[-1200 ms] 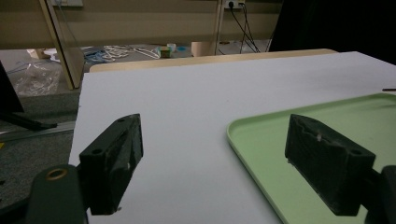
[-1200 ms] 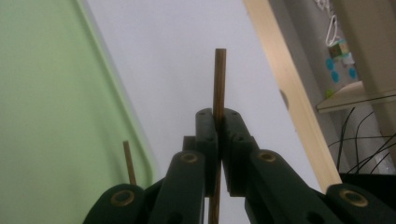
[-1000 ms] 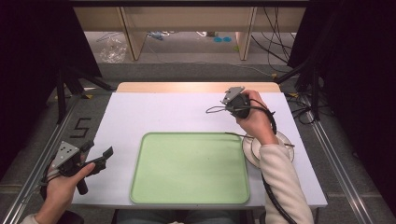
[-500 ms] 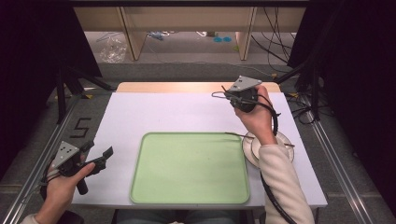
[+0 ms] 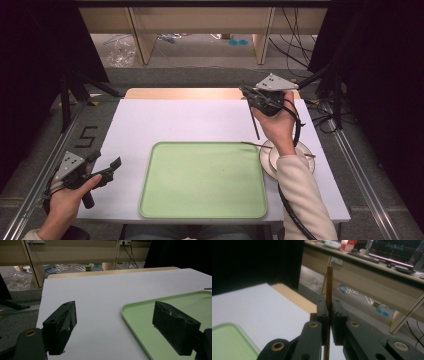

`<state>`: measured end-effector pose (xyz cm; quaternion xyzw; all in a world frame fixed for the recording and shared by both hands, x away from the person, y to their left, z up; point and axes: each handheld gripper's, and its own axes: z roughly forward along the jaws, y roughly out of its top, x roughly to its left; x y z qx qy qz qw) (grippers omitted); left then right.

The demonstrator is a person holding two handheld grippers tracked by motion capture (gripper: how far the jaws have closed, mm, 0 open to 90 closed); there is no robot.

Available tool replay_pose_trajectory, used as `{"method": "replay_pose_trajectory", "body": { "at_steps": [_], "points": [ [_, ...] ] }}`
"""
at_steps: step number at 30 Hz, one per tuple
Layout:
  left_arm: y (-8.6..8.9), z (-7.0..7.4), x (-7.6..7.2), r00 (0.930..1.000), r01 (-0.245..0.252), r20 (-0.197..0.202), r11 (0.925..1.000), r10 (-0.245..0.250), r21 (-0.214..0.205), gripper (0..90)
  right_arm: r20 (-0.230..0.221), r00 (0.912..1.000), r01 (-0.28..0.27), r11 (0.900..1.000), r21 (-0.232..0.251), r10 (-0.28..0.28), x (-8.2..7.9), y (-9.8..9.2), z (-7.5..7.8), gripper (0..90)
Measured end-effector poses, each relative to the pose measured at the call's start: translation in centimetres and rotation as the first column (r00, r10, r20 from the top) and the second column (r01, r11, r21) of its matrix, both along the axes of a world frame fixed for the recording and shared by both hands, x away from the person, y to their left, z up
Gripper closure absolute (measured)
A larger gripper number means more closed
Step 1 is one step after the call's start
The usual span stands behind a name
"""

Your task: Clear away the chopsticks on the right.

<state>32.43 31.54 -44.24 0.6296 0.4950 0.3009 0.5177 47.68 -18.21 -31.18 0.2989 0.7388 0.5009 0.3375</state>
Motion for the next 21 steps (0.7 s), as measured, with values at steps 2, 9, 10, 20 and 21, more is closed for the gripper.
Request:
{"method": "replay_pose_trajectory", "body": {
  "at_steps": [2,9,10,20,21],
  "points": [
    [0.0,0.0,0.0,1.0000,0.000,0.001,1.0000,0.000,-0.001,19.5,0.000,0.9999,-0.012,0.9996,0.025,0.012,-0.1,0.0,0.2,87.6],
    [0.0,0.0,0.0,1.0000,-0.001,0.001,1.0000,0.001,-0.001,19.5,-0.033,0.9985,-0.041,0.9970,0.065,0.043,-0.2,0.5,0.1,87.6],
    [0.0,0.0,0.0,1.0000,-0.002,0.000,1.0000,0.002,-0.001,19.5,-0.035,0.9984,-0.041,0.9967,0.071,0.043,-0.1,0.6,0.0,87.6],
    [0.0,0.0,0.0,1.0000,-0.002,0.000,1.0000,0.002,-0.002,19.6,-0.176,0.9824,-0.036,0.9881,0.150,0.063,-0.3,1.5,0.0,87.6],
    [0.0,0.0,0.0,1.0000,-0.002,0.000,1.0000,0.002,-0.002,19.6,-0.176,0.9824,-0.036,0.9881,0.150,0.063,-0.3,1.5,0.0,87.6]
  ]
}}
